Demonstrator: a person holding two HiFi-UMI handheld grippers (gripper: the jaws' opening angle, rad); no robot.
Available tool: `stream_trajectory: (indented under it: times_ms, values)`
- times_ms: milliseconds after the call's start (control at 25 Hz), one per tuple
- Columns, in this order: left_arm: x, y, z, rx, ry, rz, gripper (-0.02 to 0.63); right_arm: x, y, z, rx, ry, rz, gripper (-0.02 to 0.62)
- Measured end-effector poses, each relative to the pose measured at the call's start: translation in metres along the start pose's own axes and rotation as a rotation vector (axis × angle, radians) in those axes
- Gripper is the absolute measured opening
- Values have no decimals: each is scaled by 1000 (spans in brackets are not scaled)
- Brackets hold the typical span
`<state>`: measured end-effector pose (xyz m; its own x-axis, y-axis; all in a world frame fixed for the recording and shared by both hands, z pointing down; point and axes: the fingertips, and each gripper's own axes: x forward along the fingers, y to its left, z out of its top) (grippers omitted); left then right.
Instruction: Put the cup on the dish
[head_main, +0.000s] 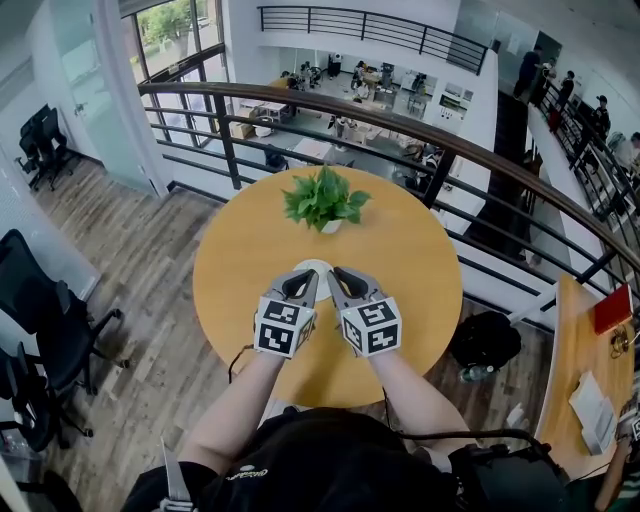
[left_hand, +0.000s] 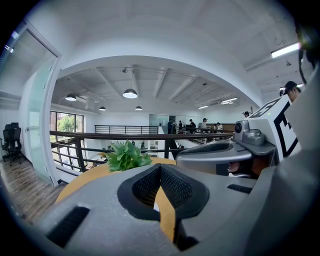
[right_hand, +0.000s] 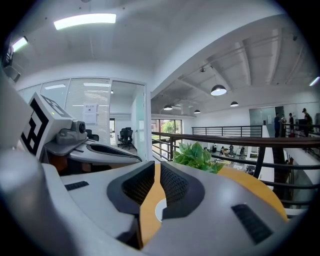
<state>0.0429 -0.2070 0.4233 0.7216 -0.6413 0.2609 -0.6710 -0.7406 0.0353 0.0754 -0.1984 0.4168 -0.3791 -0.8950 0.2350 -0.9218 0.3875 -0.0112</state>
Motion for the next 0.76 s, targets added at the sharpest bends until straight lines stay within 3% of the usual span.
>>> stream_trajectory:
  times_ms: [760]
  values:
    - [2, -4, -1, 1, 16, -13, 0, -2, -4, -6, 4, 19, -6, 32]
